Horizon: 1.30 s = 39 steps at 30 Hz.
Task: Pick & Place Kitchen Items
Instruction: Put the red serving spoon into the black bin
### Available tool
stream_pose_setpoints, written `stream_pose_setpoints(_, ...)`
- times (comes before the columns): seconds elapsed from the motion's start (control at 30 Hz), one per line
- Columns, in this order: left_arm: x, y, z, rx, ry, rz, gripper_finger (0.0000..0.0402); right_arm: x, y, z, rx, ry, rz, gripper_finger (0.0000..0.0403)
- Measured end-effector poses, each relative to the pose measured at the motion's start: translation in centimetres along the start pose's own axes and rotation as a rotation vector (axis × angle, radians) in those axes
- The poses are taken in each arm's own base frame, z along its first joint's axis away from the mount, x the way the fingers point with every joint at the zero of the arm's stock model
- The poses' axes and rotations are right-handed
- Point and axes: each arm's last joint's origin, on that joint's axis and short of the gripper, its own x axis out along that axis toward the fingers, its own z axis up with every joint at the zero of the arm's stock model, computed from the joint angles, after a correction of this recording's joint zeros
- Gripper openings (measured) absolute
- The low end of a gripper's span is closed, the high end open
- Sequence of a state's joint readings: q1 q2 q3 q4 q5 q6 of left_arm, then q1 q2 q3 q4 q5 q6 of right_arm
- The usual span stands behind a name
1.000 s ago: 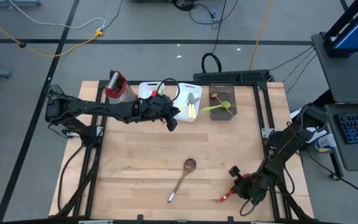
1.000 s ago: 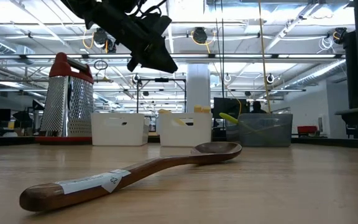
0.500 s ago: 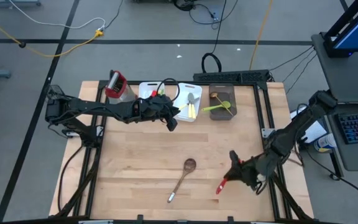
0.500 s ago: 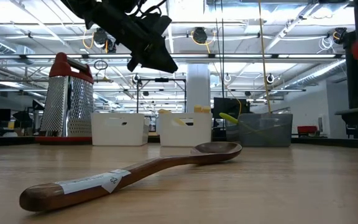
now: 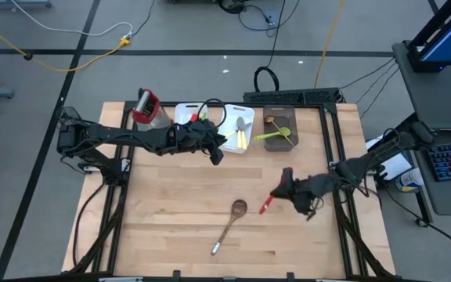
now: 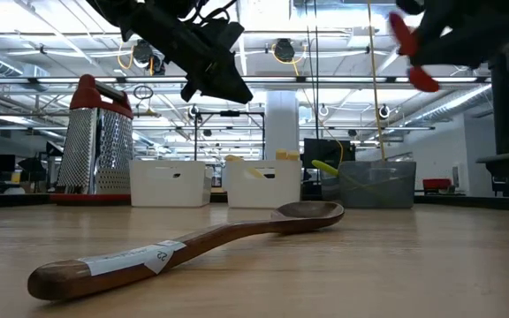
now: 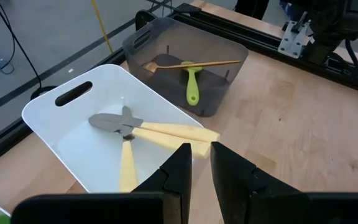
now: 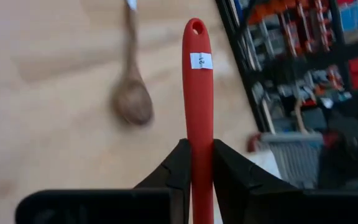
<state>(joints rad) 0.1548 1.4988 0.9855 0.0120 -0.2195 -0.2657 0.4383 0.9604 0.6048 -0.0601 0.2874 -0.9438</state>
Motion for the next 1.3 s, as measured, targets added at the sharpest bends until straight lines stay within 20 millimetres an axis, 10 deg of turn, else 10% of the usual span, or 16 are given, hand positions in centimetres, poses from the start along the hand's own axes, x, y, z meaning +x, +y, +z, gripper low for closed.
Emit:
stream_pose_setpoints(0.7,0.0,-0.1,0.4,0.019,-0.042,-0.011,0.0063,-1.2,-5.6,-10.2,0.105,0.034,-0.057,0.0035)
stream_pose_setpoints(1.3,-0.1,-0.2,1.1,0.106,-0.116,-0.022,0.0063,-1.7,-5.3,-19.1,0.237,0.014,-0.174,0.0034)
